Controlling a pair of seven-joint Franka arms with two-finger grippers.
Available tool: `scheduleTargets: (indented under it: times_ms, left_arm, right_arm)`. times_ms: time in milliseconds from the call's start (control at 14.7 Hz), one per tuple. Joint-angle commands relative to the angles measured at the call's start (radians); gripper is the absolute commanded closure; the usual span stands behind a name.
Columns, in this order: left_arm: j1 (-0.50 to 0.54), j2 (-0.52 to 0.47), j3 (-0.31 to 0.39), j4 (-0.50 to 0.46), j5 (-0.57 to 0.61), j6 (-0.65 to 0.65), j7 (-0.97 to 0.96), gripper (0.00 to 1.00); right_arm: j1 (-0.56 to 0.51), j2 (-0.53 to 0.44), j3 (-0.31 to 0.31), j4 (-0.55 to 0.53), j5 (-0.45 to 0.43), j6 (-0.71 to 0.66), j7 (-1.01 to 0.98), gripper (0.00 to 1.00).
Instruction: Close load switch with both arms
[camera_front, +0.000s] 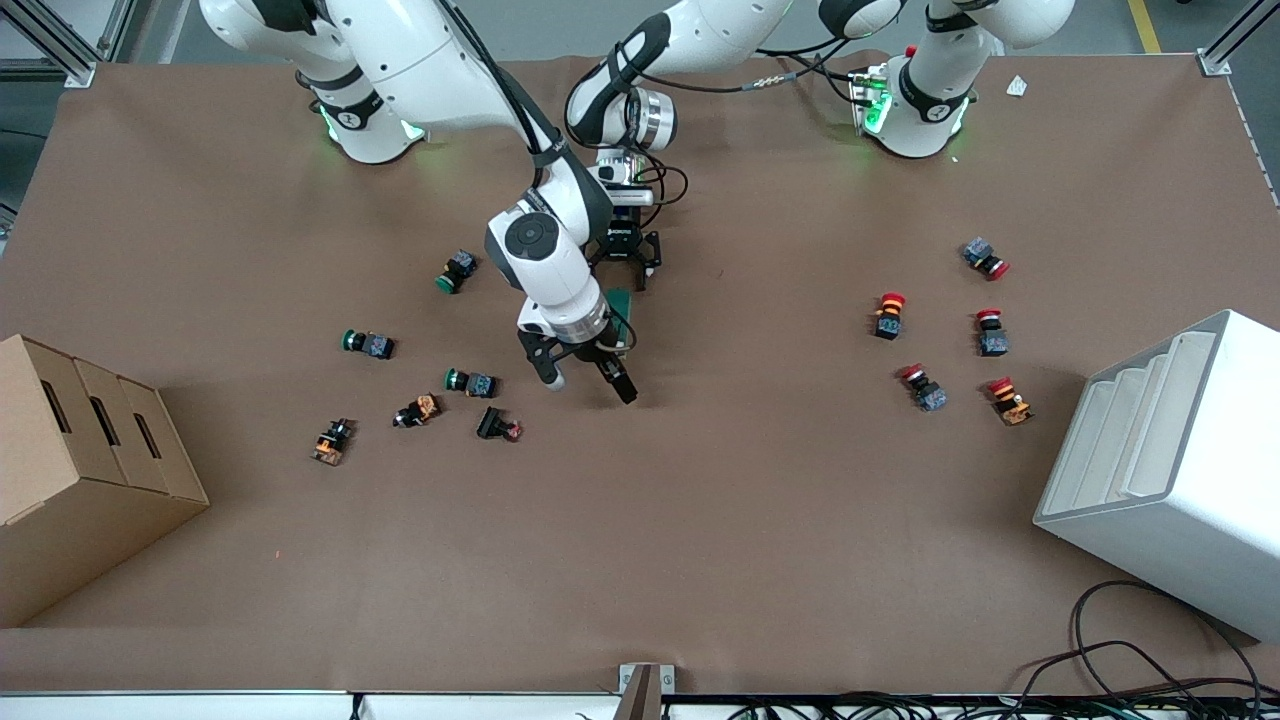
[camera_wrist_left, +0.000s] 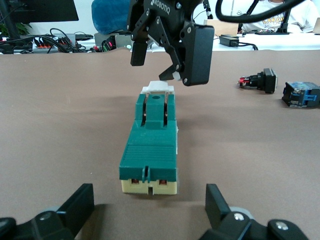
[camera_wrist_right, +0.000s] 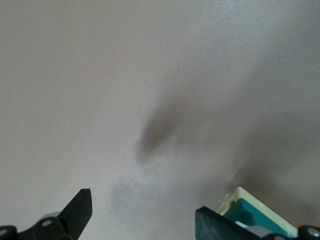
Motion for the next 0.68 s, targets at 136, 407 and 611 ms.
scheduleTargets:
  times_ms: [136, 407, 611]
  left_arm:
    - [-0.002, 0.086, -0.014, -0.008, -0.028, 0.061, -0.018, 0.01]
    - [0.001, 0.080, -0.014, -0.008, -0.029, 0.059, -0.012, 0.01]
    - [0.002, 0.066, -0.014, -0.006, -0.031, 0.059, -0.002, 0.02]
  right_arm:
    - [-0.013, 0.050, 0.008, 0.032, -0.023, 0.004, -0.009, 0.00]
    - [-0.024, 0.057, 0.008, 0.052, -0.037, 0.003, -0.009, 0.00]
    - [-0.027, 0.061, 0.008, 0.054, -0.047, 0.003, -0.013, 0.00]
